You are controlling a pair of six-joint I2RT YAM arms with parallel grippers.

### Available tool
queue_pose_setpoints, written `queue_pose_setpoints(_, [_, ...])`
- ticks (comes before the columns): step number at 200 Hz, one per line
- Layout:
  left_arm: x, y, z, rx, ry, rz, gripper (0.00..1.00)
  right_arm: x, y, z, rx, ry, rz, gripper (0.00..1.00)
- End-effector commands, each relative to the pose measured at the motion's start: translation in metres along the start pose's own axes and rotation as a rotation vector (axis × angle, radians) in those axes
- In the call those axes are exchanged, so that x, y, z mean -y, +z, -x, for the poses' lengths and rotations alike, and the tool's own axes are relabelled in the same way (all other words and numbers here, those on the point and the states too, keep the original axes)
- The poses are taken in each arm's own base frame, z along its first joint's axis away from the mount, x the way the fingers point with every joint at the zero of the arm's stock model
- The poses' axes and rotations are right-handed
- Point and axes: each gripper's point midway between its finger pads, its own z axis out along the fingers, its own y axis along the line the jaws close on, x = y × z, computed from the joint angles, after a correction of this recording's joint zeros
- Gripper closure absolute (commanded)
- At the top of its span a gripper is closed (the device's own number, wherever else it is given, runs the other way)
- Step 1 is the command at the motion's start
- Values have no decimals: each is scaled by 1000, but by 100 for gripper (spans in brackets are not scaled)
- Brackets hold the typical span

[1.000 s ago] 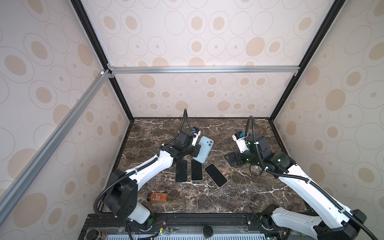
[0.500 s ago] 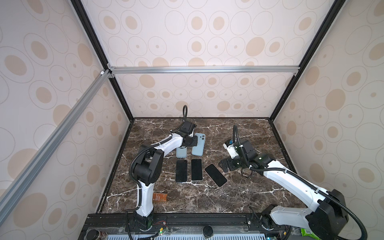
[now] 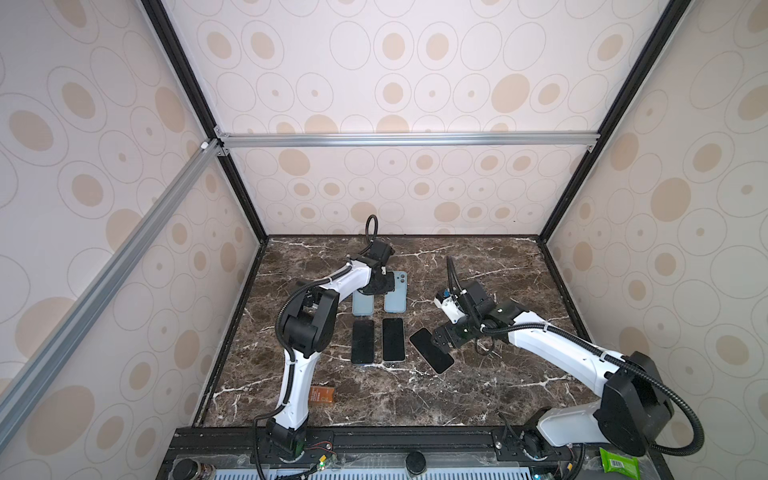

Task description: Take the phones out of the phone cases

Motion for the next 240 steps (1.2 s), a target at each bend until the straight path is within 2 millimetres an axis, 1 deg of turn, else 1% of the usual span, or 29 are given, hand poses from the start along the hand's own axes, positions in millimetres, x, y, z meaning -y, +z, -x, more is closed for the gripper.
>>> queue_pose_setpoints(1, [-9, -2, 8, 6, -47, 34, 83, -3, 3, -5, -44, -42, -11, 0])
queue_pose_setpoints(10, [-9, -2, 9, 8, -50, 28, 78, -4, 6, -7, -57, -58, -16, 0])
queue_pose_setpoints(21, [-4, -5, 13, 21, -50, 6, 74, -5, 11, -9, -74, -73, -15, 0])
queue_pose_setpoints(39, [14, -19, 23, 49, -42, -80, 71, -8, 19, -11, -96, -82, 2, 0])
queue_pose_setpoints(50, [26, -32, 28, 67, -29, -131, 71, -10, 23, -11, -110, -86, 9, 0])
queue_pose_setpoints(65, [43, -60, 36, 120, -10, -192, 71, -11, 31, -11, -134, -102, -14, 0])
queue_pose_setpoints(73, [49, -75, 40, 151, -8, -217, 71, -11, 37, -12, -149, -111, -36, 0])
queue_pose_setpoints(91, [53, -114, 46, 239, -13, -255, 71, -11, 49, -10, -181, -115, -77, 1])
queue_pose_setpoints(104, [46, -140, 45, 310, -28, -255, 73, -13, 55, -7, -191, -125, -93, 0])
queue_pose_setpoints(122, [34, -170, 35, 388, -49, -258, 73, -15, 66, -4, -211, -129, -99, 1])
queue_pose_setpoints(141, [19, -189, 18, 436, -54, -245, 73, -19, 76, -4, -240, -144, -97, 1])
queue_pose_setpoints(160, [5, -207, 2, 482, -63, -236, 66, -21, 83, -3, -258, -149, -98, 1])
queue_pose_setpoints(170, [-3, -214, -7, 499, -65, -226, 61, -20, 86, -3, -266, -150, -102, 1])
queue_pose_setpoints(195, [-15, -228, -25, 531, -75, -224, 57, -18, 92, -6, -296, -155, -117, 1])
queue_pose_setpoints(223, [-26, -234, -41, 543, -72, -216, 52, -17, 99, -10, -328, -160, -140, 1])
queue_pose_setpoints(240, [-26, -236, -47, 539, -63, -230, 51, -18, 102, -12, -339, -152, -141, 3])
